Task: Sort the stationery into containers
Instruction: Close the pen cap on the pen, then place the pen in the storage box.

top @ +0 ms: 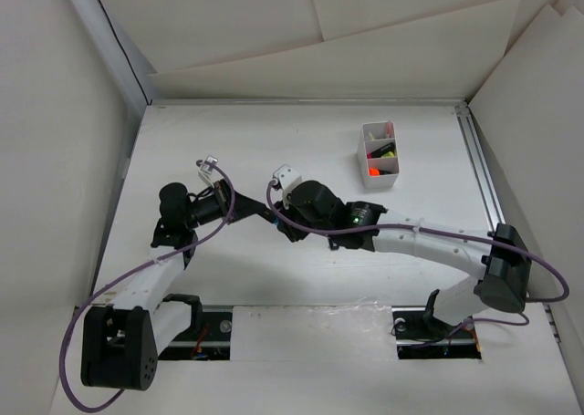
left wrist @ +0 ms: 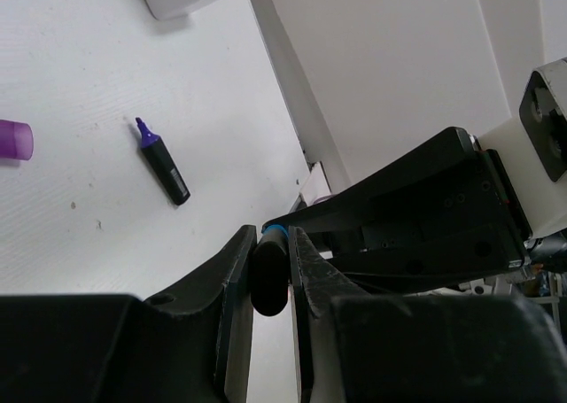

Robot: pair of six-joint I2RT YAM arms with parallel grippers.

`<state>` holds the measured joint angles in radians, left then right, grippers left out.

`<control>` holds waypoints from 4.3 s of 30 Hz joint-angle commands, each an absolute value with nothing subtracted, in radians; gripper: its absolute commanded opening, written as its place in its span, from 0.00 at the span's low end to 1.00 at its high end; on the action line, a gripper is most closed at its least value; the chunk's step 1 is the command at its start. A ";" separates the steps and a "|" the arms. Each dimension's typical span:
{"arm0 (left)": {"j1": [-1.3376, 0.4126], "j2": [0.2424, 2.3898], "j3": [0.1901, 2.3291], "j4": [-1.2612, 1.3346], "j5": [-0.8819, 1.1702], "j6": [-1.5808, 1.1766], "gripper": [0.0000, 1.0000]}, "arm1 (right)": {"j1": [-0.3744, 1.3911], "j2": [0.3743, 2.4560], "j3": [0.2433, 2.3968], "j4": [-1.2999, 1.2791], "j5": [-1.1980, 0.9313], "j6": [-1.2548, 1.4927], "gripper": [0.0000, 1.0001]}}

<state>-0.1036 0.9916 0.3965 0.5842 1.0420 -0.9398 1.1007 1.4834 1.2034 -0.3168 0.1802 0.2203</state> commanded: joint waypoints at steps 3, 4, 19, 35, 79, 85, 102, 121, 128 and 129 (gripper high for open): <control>-0.144 0.971 0.350 0.523 1.233 -0.936 0.00 | 1.081 1.485 1.324 0.049 0.281 0.225 0.22; -0.144 0.971 0.350 0.523 1.233 -0.936 0.00 | 1.081 1.485 1.324 0.064 0.294 0.225 0.22; -0.144 0.989 0.341 0.523 1.233 -0.927 0.00 | 1.081 1.378 1.336 0.147 0.226 0.157 0.22; -0.144 0.989 0.341 0.523 1.272 -0.936 0.00 | 1.081 1.545 1.486 0.078 0.230 0.110 0.18; -0.146 1.313 0.212 1.943 1.028 -1.735 0.00 | 1.029 1.086 0.923 0.091 0.213 0.718 0.92; -0.146 1.336 0.193 1.996 1.019 -1.729 0.00 | 0.937 1.137 0.881 0.155 0.121 0.804 0.89; -0.146 1.157 0.212 1.704 0.989 -1.537 0.00 | 0.876 1.324 0.850 0.336 -0.224 0.923 0.76; -0.146 1.206 0.212 1.784 0.980 -1.580 0.00 | 0.876 1.345 0.821 0.413 -0.287 0.960 0.48; -0.146 1.206 0.202 1.802 0.980 -1.580 0.00 | 0.876 1.373 0.821 0.433 -0.298 0.960 0.44; -0.146 1.206 0.202 1.802 0.980 -1.580 0.00 | 0.876 1.382 0.830 0.433 -0.307 0.960 0.44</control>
